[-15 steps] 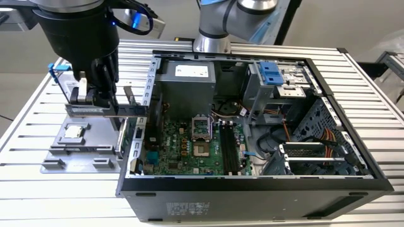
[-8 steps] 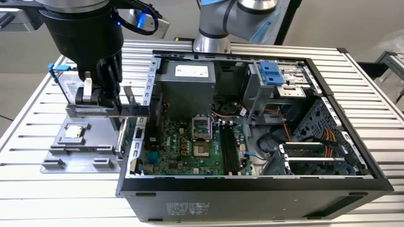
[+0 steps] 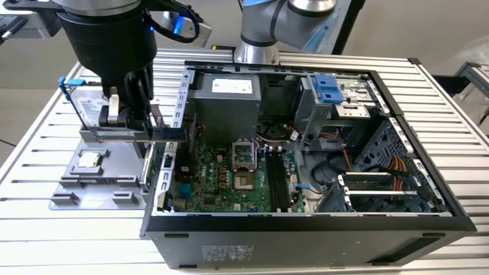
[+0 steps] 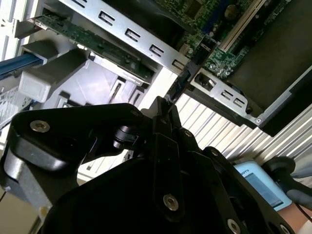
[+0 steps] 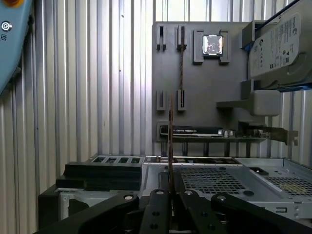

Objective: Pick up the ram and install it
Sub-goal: 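Pick up the ram and move it above insertion slot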

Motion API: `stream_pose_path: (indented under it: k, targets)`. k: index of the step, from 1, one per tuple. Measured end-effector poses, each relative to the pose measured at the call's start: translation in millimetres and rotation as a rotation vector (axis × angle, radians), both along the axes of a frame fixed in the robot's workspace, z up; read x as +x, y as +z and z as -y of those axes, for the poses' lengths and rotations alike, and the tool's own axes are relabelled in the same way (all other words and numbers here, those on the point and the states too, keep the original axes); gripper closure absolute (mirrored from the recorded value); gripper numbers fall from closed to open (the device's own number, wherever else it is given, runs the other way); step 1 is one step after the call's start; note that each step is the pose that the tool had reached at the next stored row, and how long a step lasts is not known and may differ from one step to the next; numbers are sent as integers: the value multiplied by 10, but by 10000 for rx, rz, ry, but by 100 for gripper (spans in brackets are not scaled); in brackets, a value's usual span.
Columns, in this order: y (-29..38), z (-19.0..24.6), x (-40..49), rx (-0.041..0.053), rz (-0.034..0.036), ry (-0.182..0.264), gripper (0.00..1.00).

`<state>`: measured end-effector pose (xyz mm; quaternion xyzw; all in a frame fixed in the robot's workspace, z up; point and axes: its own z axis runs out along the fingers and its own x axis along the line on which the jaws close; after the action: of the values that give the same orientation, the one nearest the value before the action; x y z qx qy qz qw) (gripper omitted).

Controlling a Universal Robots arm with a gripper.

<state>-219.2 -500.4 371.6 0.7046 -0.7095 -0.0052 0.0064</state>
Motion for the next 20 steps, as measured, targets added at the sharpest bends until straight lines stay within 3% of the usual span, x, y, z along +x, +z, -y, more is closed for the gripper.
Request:
stream_pose_path:
  k: [20]
  targets:
    - [0, 0, 206, 0, 0, 1, 100]
